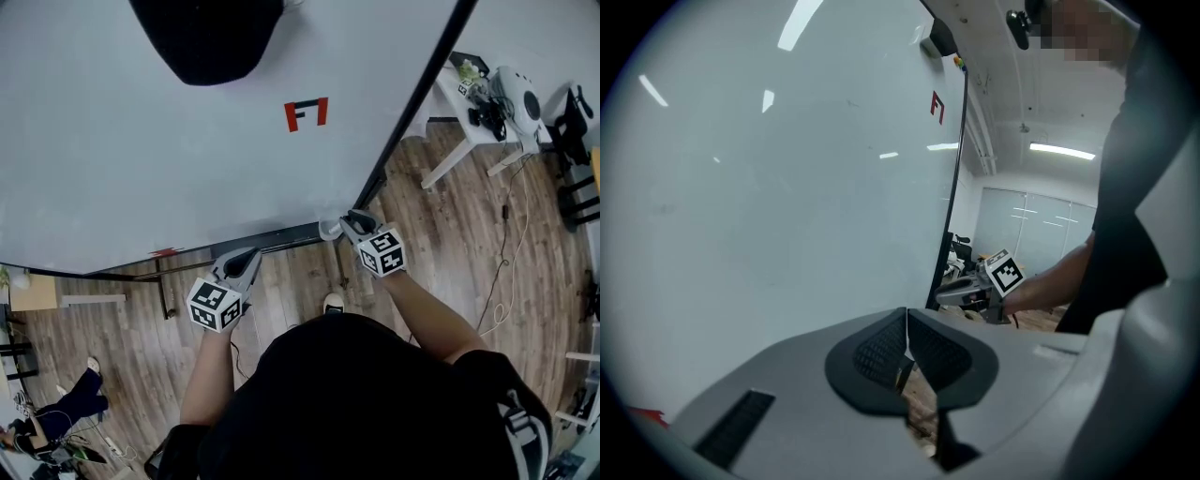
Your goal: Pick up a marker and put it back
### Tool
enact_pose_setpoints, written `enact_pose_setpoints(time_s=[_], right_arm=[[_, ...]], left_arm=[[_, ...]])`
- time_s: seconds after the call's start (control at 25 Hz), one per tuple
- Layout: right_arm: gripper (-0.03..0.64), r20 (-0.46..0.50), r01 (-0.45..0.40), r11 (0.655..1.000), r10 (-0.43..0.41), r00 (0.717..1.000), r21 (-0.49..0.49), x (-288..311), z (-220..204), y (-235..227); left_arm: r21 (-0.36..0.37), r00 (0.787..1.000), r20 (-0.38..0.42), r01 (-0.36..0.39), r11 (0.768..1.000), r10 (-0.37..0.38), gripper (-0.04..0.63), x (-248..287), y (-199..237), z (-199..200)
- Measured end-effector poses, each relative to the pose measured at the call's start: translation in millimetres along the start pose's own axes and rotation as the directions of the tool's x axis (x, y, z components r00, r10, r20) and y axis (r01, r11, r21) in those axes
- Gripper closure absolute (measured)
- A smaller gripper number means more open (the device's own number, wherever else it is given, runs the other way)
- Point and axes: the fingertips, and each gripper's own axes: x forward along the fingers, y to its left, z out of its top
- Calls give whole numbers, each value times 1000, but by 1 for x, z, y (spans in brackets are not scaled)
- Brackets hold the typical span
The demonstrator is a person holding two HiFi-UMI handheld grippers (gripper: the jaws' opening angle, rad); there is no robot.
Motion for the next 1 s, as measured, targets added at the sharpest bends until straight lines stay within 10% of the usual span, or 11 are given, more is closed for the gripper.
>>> enact_pose_setpoints(time_s=[1.0], right_arm=[[573,133,107,994,-110,985,28,-109,34,54]], left_arm=[[63,994,21,110,992,-112,581,-39,-33,-2]])
